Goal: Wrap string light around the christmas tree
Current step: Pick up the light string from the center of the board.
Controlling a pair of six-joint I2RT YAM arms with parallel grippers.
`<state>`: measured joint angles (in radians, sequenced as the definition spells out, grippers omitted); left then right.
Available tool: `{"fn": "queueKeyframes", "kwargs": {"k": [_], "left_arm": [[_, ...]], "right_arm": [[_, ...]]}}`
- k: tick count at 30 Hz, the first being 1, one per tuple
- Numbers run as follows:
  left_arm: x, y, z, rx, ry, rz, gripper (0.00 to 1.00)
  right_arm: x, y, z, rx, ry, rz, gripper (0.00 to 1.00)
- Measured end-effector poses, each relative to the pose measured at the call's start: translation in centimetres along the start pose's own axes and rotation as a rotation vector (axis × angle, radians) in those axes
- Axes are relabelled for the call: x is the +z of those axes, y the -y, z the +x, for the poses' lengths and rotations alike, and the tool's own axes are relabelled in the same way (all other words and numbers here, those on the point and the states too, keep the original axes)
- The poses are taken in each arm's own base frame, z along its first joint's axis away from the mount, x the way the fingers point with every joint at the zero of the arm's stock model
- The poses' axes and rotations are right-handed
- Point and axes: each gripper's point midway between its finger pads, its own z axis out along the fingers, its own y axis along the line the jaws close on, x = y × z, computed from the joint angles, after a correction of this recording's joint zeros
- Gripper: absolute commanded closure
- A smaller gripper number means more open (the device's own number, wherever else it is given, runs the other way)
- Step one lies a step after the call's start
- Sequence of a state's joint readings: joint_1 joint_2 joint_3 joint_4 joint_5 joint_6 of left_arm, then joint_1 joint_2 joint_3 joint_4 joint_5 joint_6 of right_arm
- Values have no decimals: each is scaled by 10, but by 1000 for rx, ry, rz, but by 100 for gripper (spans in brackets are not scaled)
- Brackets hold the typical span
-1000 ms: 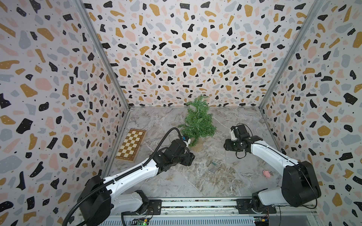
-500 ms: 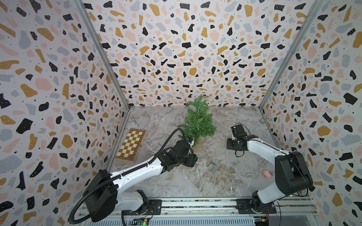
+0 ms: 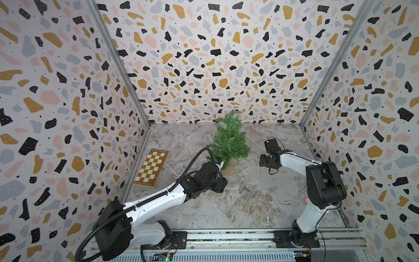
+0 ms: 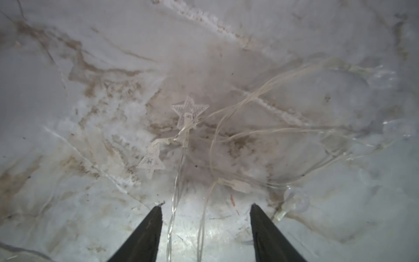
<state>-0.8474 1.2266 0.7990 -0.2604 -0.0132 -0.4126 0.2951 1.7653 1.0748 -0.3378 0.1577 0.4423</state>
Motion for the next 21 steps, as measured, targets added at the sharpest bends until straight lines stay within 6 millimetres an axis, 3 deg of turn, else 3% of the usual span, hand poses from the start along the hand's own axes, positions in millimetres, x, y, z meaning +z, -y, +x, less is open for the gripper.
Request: {"fn": "queueKeyframes", "kwargs": {"k": [7,11,15,21], "left_arm": [[-4,-1,-2,5,17,-5,31],[-5,-2,-2,17,14,-12,30],[-12,-7,-6,41,25,-44,31],[-49,-5,-39,78,124,-69,27]], "right_arm": [[0,-2,18,-74,-22,16,100],[-18,-16,17,-55,-2,-149,100],[-70,-41,-12,12,113,-434,100],[-186,-71,-57,32,324,-767,100]]}}
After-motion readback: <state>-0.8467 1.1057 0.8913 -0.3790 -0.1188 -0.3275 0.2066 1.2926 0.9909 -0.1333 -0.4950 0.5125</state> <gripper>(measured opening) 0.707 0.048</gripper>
